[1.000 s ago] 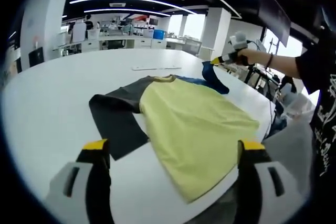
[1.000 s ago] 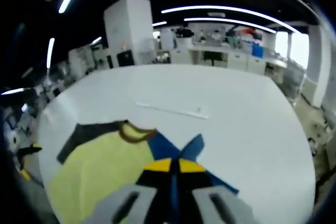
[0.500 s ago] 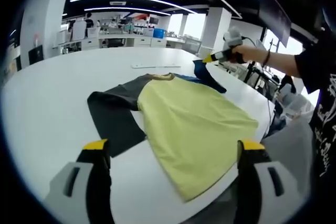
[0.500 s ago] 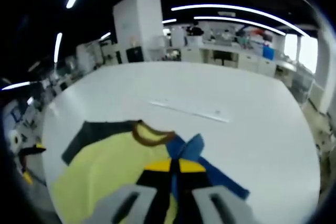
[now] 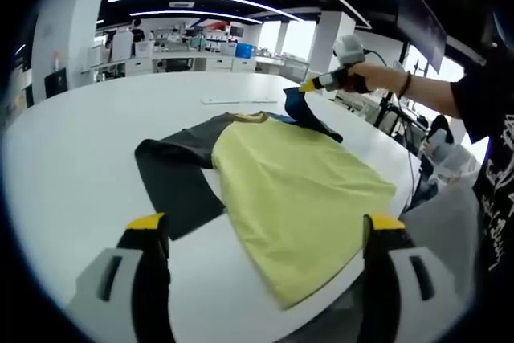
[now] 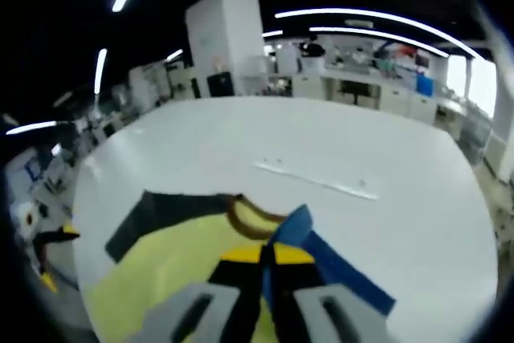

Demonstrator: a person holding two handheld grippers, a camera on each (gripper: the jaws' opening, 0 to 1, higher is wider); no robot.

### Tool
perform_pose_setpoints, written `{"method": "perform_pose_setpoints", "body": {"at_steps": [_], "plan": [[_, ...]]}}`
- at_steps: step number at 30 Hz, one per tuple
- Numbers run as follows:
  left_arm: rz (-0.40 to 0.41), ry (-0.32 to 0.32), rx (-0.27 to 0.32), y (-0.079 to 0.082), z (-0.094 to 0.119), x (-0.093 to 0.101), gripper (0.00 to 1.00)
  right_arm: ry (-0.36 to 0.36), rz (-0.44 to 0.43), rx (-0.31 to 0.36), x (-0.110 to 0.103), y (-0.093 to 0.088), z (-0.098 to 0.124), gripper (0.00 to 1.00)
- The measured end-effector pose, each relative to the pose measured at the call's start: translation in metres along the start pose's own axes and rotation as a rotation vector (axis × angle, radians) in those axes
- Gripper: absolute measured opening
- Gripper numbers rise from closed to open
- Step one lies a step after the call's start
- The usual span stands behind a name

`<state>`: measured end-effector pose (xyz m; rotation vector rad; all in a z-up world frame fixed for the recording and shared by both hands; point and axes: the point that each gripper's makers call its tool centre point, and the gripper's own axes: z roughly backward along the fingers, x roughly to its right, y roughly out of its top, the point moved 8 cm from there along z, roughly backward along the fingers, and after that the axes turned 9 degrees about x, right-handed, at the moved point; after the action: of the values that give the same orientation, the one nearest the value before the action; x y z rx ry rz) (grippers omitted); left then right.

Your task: Fold the garment on the visible template until the final outline fits inside the template.

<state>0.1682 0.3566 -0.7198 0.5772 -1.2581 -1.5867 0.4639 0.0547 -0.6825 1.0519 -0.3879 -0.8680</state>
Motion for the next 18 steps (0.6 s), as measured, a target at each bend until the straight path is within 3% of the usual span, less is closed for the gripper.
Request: {"method": "perform_pose_setpoints", "body": {"at_steps": [18], "plan": [[0.009, -0.016, -0.021, -0.004, -0.002, 0.002, 0.96, 0.081, 0.075, -0.028, -0.056, 0.006, -0.022, 0.00]]}}
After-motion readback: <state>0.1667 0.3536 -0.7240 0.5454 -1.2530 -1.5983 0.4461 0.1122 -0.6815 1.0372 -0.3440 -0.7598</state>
